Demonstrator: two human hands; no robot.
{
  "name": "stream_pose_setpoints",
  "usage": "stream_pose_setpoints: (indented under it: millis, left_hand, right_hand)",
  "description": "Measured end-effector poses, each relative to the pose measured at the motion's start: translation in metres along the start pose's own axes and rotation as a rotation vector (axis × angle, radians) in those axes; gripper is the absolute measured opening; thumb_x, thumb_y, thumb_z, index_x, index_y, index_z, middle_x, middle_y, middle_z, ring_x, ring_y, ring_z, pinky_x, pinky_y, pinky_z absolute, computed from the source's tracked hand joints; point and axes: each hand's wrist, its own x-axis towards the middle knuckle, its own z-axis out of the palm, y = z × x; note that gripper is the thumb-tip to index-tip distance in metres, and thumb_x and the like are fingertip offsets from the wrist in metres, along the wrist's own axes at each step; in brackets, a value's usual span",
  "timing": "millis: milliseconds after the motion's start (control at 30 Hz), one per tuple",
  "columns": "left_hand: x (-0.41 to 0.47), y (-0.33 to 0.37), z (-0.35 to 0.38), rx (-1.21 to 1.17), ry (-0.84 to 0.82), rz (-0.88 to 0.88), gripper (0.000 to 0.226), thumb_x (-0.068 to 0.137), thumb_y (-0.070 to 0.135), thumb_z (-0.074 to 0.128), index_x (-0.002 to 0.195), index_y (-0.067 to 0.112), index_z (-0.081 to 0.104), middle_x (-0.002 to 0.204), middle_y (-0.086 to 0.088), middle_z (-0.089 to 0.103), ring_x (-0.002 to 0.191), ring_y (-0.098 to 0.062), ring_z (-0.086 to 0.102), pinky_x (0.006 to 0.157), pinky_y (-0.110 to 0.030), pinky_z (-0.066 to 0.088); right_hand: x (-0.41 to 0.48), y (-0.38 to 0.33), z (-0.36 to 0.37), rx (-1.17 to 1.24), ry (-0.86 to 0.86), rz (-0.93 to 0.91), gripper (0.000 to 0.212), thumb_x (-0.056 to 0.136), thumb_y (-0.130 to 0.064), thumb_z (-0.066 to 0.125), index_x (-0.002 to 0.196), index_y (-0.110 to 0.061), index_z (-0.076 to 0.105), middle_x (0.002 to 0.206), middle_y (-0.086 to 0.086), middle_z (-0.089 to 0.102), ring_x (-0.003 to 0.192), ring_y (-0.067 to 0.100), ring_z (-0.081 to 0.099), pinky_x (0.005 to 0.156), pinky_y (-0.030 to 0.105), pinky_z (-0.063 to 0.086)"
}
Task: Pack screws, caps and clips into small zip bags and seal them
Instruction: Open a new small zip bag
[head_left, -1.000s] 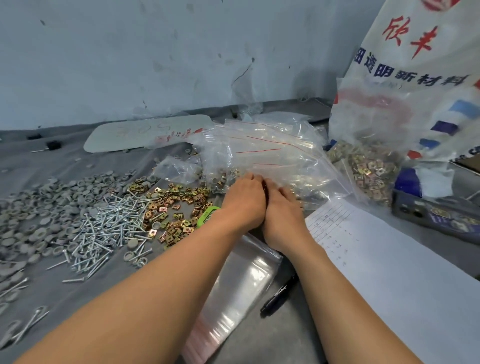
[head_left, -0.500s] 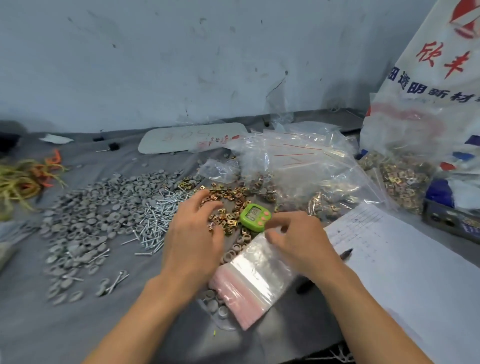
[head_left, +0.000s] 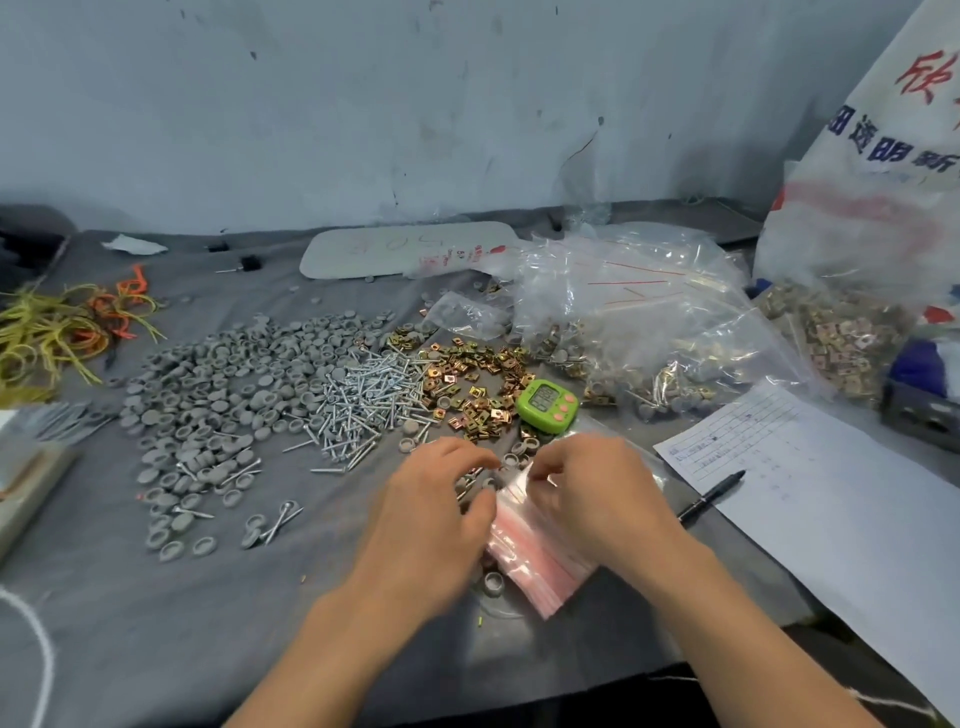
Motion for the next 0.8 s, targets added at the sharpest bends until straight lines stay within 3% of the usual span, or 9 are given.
stream_pose_setpoints:
  millis: [100, 200, 333, 433, 567, 633, 733, 800]
  left_hand:
    - [0.0, 0.008, 0.012, -0.066, -0.072, -0.021, 0.018, 0.087, 0.027, 0.069, 0.103, 0.034, 0.068, 0.1, 0.02, 0.06, 0.09, 0.002, 0.056, 0.083, -0.014, 0.042]
    - [0.002, 0.012, 0.021, 0.049, -0.177, 0.049, 0.012, 0.091, 0.029, 0.063, 0.099, 0.031, 0.071, 0.102, 0.017, 0.058, 0.101, -0.006, 0.049, 0.095, -0.027, 0.041]
    - [0.005, 0.013, 0.024, 0.122, -0.207, 0.098, 0.024, 0.098, 0.037, 0.052, 0.111, 0.035, 0.071, 0.111, 0.018, 0.059, 0.107, -0.006, 0.044, 0.093, -0.024, 0.038]
    - [0.006, 0.013, 0.025, 0.142, -0.215, 0.114, 0.025, 0.099, 0.038, 0.049, 0.113, 0.036, 0.069, 0.111, 0.019, 0.057, 0.105, -0.005, 0.043, 0.09, -0.023, 0.036]
    - [0.008, 0.006, 0.024, 0.108, -0.267, 0.092, 0.021, 0.097, 0.037, 0.054, 0.11, 0.036, 0.071, 0.109, 0.022, 0.058, 0.104, -0.001, 0.045, 0.094, -0.024, 0.04]
    - [0.011, 0.003, 0.019, -0.035, -0.239, -0.031, 0.02, 0.094, 0.036, 0.063, 0.111, 0.038, 0.073, 0.106, 0.024, 0.064, 0.099, 0.004, 0.055, 0.093, -0.023, 0.048]
    - [0.021, 0.002, 0.005, -0.462, -0.045, -0.292, 0.028, 0.091, 0.029, 0.074, 0.117, 0.04, 0.072, 0.099, 0.02, 0.074, 0.091, 0.002, 0.068, 0.09, -0.029, 0.056]
    - [0.029, 0.003, -0.007, -0.933, -0.043, -0.422, 0.032, 0.09, 0.035, 0.071, 0.122, 0.035, 0.068, 0.111, 0.012, 0.076, 0.103, -0.006, 0.071, 0.099, -0.037, 0.054]
  right_hand:
    - [0.005, 0.006, -0.004, 0.274, 0.027, 0.118, 0.013, 0.089, -0.024, 0.071, 0.078, -0.022, 0.076, 0.073, -0.01, 0.072, 0.07, 0.011, 0.065, 0.067, 0.03, 0.052]
    - [0.004, 0.013, -0.018, 0.829, 0.094, 0.309, 0.023, 0.094, -0.01, 0.064, 0.074, -0.009, 0.074, 0.073, 0.002, 0.074, 0.062, 0.017, 0.062, 0.068, 0.037, 0.05]
    - [0.011, 0.031, -0.049, 1.638, 0.072, 0.475, 0.023, 0.103, -0.01, 0.052, 0.095, 0.004, 0.068, 0.093, 0.019, 0.077, 0.084, 0.028, 0.074, 0.08, 0.041, 0.057]
    - [0.017, 0.044, -0.07, 1.988, -0.01, 0.45, 0.03, 0.106, -0.016, 0.045, 0.081, -0.009, 0.059, 0.092, 0.017, 0.077, 0.091, 0.032, 0.077, 0.09, 0.046, 0.057]
    - [0.02, 0.041, -0.084, 1.977, -0.129, 0.433, 0.031, 0.106, -0.019, 0.045, 0.078, -0.012, 0.059, 0.096, 0.016, 0.078, 0.095, 0.03, 0.077, 0.093, 0.042, 0.056]
    - [0.022, 0.031, -0.086, 1.883, -0.209, 0.429, 0.021, 0.099, -0.015, 0.05, 0.082, -0.011, 0.06, 0.104, 0.017, 0.078, 0.106, 0.031, 0.075, 0.096, 0.043, 0.055]
    - [0.029, 0.005, -0.086, 1.782, -0.355, 0.387, 0.02, 0.1, -0.016, 0.05, 0.084, -0.011, 0.06, 0.106, 0.016, 0.077, 0.105, 0.027, 0.074, 0.09, 0.04, 0.056]
    - [0.033, -0.015, -0.083, 1.748, -0.473, 0.34, 0.027, 0.097, -0.017, 0.051, 0.077, -0.009, 0.068, 0.097, 0.014, 0.078, 0.089, 0.025, 0.075, 0.079, 0.039, 0.06]
